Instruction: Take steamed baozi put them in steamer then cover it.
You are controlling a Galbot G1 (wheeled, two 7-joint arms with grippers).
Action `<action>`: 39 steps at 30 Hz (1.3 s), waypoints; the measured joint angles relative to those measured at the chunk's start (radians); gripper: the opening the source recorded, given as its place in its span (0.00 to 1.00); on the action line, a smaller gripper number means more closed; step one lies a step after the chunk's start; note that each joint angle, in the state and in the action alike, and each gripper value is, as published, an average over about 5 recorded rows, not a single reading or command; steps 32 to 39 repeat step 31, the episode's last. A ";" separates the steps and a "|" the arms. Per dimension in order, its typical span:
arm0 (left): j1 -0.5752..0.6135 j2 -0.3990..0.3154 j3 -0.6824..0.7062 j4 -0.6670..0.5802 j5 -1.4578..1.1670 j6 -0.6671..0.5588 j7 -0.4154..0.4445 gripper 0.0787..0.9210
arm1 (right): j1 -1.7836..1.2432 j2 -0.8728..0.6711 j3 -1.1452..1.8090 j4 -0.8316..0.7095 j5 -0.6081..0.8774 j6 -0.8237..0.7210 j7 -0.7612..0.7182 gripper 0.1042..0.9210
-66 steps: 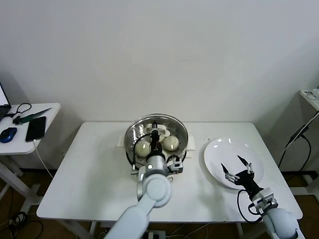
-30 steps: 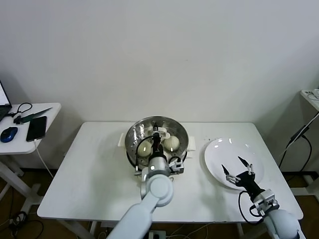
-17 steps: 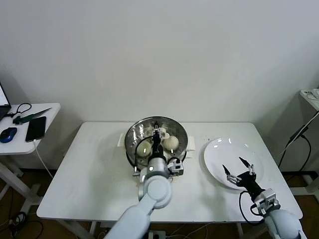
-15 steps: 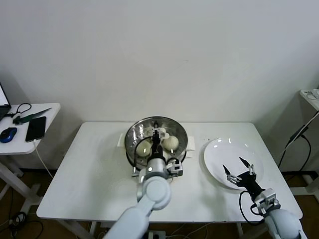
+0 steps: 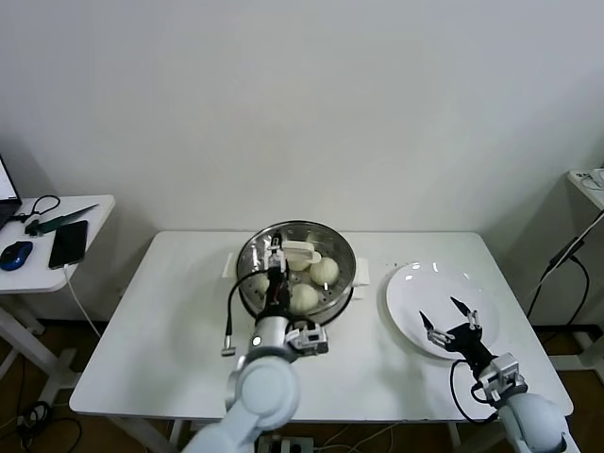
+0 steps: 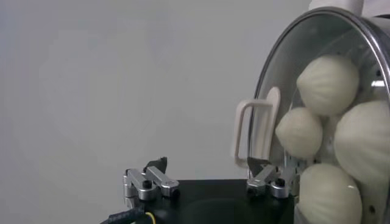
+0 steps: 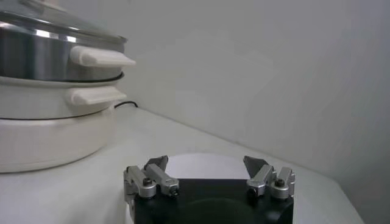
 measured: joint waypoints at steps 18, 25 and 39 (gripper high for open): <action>0.236 0.109 -0.437 -0.131 -0.716 -0.030 -0.283 0.88 | -0.015 0.019 0.018 0.012 0.014 0.026 0.007 0.88; 0.360 0.057 -0.635 -0.087 -1.080 -0.264 -0.338 0.88 | -0.030 0.038 0.022 0.028 0.029 0.037 0.013 0.88; 0.429 0.019 -0.731 -0.048 -1.259 -0.443 -0.348 0.88 | -0.041 0.051 0.030 0.033 0.043 0.045 0.016 0.88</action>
